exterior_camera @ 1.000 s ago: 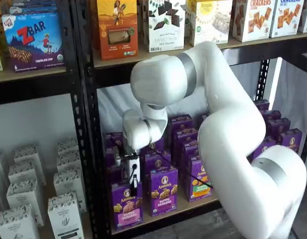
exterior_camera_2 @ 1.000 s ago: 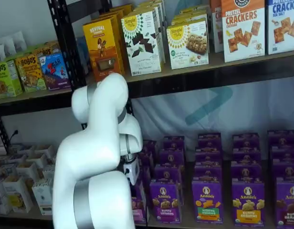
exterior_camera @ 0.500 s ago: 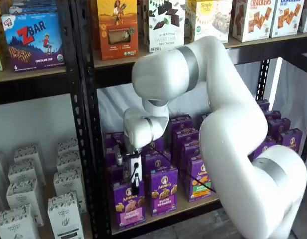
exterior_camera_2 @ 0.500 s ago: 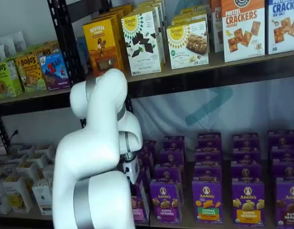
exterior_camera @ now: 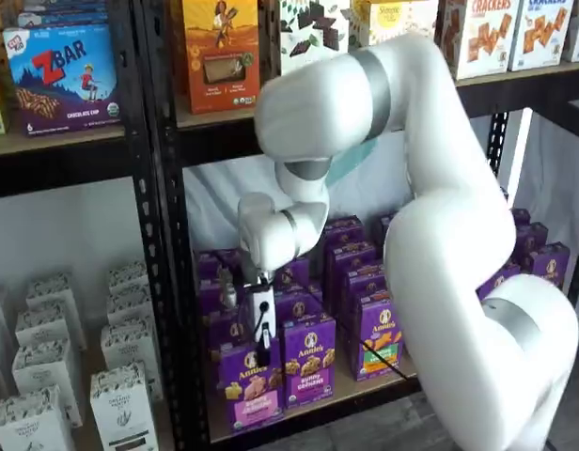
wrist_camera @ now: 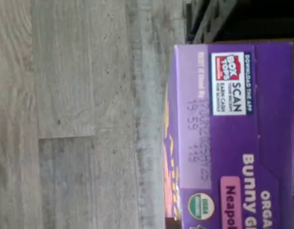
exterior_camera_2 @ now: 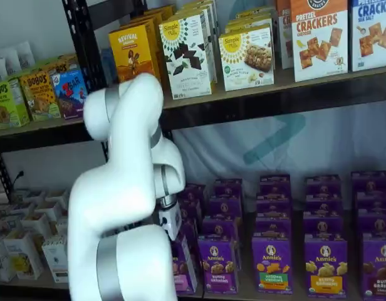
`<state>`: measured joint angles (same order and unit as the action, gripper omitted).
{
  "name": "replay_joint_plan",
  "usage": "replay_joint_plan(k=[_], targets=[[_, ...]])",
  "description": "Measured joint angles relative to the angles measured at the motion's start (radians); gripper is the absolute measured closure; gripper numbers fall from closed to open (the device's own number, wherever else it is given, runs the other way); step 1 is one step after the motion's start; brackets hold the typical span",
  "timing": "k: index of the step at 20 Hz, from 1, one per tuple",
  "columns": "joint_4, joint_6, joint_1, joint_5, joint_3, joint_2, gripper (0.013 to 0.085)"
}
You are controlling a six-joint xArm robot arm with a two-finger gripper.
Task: Pick up the purple box with a pink patch in the middle, on the bottom shelf, the first box from the left
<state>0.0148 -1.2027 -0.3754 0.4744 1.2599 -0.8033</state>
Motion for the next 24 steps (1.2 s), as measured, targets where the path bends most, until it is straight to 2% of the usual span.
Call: replay_joint_plan(k=[3,7,10,13,20,24], targets=[[0.001,0.001,-0.002,-0.019,-0.076,0.067,0.0650],[-0.022,0.018,0.001,-0.033,-0.165,0.157,0.0650],[-0.001,-0.008,0.009,-0.026,-0.244,0.253,0.0650],[0.015,-0.031,0.020,-0.004,-0.293,0.331,0.0650],[-0.020,-0.032,0.052,0.094,-0.370,0.502,0.0650],[-0.006,-0.055,0.064,0.146,-0.403,0.579,0.0650]])
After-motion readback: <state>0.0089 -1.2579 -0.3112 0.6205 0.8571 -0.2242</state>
